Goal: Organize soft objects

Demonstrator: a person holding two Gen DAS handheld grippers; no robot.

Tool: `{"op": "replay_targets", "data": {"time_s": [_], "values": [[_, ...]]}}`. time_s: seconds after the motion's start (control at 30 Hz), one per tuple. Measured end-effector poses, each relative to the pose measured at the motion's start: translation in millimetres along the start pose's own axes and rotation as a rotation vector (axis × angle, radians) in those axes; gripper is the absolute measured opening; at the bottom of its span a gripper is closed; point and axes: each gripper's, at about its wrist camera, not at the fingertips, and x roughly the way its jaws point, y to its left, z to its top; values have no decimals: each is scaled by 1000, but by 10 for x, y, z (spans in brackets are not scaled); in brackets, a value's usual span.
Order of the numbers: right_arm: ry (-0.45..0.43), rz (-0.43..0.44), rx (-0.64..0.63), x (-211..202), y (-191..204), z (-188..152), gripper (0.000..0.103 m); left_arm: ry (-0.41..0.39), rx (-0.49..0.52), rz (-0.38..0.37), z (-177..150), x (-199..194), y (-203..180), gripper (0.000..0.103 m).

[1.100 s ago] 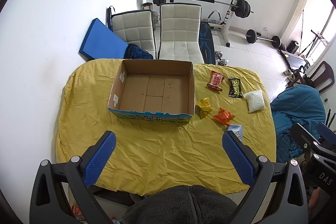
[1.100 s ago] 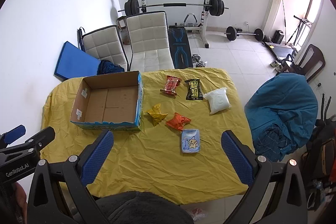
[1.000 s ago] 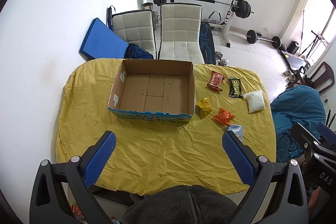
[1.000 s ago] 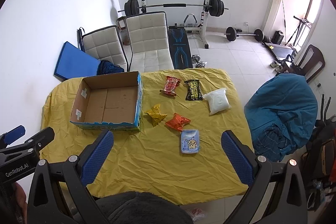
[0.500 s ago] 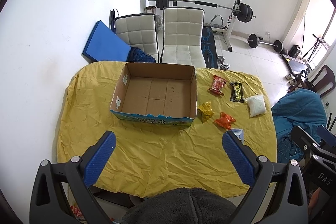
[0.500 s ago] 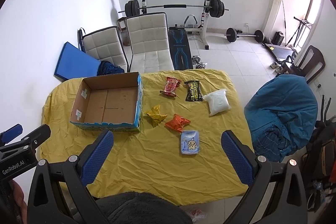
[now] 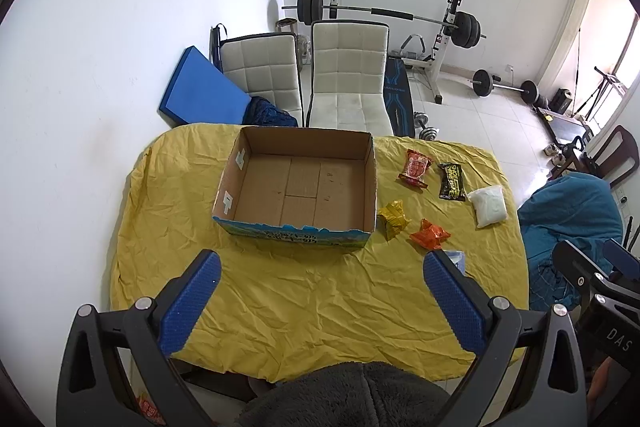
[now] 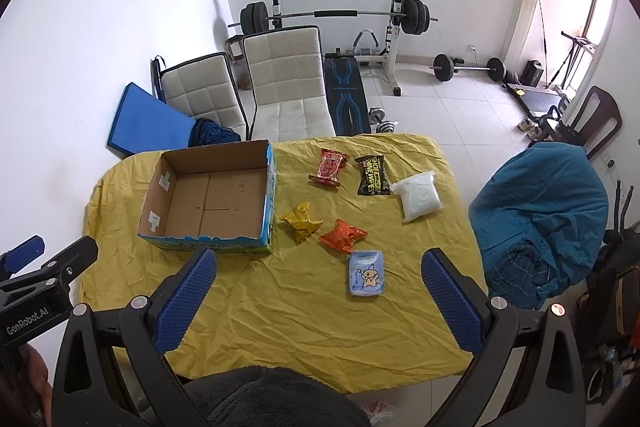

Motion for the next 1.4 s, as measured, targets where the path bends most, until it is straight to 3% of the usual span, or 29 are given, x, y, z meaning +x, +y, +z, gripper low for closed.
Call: {"op": "replay_targets", "data": {"time_s": [1.13, 1.4], "values": [[-47, -29, -6, -45, -2, 62, 103, -4, 5, -5, 14, 35, -61, 103], [-6, -28, 26, 168, -137, 89, 103, 2, 6, -25, 53, 133, -117, 103]]}}
